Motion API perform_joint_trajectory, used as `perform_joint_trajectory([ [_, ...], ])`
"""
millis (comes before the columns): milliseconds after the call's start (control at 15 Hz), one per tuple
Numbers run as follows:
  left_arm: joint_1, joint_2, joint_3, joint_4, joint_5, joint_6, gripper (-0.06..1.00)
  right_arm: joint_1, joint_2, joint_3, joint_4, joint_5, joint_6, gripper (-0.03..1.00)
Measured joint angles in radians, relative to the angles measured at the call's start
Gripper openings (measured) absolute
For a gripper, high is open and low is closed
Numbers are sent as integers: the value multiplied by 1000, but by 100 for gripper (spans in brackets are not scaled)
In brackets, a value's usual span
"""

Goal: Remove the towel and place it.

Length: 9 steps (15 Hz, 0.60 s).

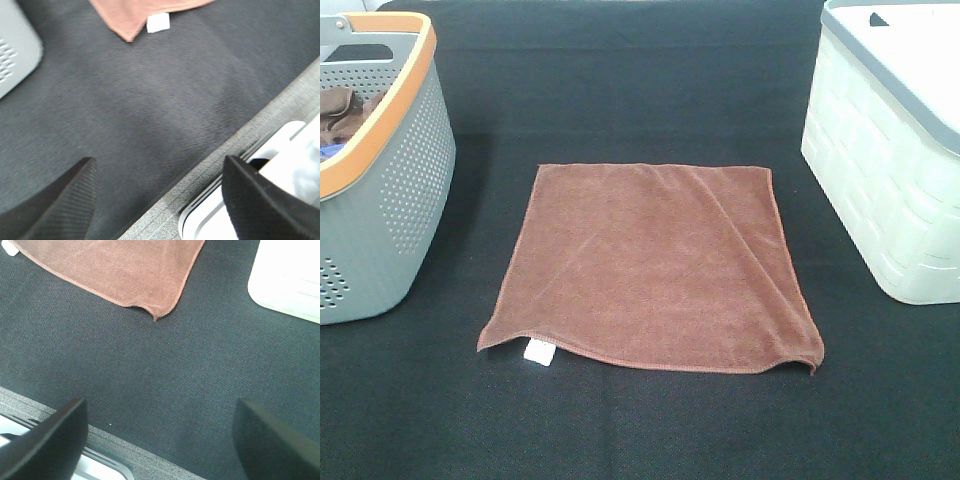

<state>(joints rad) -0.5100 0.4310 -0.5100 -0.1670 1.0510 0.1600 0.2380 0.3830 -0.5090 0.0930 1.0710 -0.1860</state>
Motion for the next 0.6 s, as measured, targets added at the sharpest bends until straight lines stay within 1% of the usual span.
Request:
perform_joint_trajectory([
  [600, 0, -7, 0, 0, 0, 2, 67, 0, 0, 0, -1, 0, 0, 75],
])
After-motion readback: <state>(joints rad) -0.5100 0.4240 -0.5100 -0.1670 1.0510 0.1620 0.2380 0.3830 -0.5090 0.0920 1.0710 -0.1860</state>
